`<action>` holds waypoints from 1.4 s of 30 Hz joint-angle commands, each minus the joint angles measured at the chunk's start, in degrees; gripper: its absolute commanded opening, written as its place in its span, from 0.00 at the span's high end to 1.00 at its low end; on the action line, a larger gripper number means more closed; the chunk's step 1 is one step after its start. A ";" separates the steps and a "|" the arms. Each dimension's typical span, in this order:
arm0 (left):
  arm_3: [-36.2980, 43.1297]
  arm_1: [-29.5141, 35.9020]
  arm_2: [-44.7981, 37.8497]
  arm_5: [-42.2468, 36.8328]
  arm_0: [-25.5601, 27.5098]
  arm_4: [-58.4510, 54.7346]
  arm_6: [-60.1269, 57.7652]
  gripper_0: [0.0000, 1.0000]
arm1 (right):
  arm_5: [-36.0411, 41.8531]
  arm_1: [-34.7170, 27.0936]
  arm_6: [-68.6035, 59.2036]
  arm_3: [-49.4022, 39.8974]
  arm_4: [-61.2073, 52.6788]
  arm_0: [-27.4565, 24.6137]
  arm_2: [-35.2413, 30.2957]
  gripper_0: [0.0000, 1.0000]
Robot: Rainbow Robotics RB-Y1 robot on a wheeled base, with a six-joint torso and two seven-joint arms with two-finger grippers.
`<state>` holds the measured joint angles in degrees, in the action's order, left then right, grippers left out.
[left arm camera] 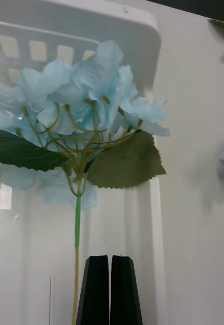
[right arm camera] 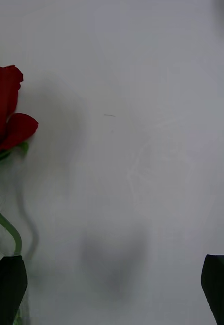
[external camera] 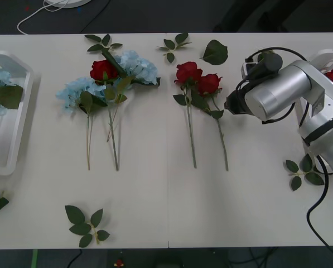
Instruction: Place the red flowers into the right box and the blue flowers into the left box. If a person shows an open palm, hand one flower to the person first, then continue sorting.
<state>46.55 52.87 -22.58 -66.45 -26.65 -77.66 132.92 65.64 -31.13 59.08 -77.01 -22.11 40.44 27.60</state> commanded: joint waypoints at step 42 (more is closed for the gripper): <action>38.35 -9.80 40.69 -19.86 -20.28 25.45 -71.48 1.00 | -16.42 9.16 -0.89 20.93 1.90 11.33 6.06 1.00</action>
<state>83.32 43.17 16.26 -83.87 -42.58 -54.46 61.90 49.74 -23.02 59.08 -55.60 -19.95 49.02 33.06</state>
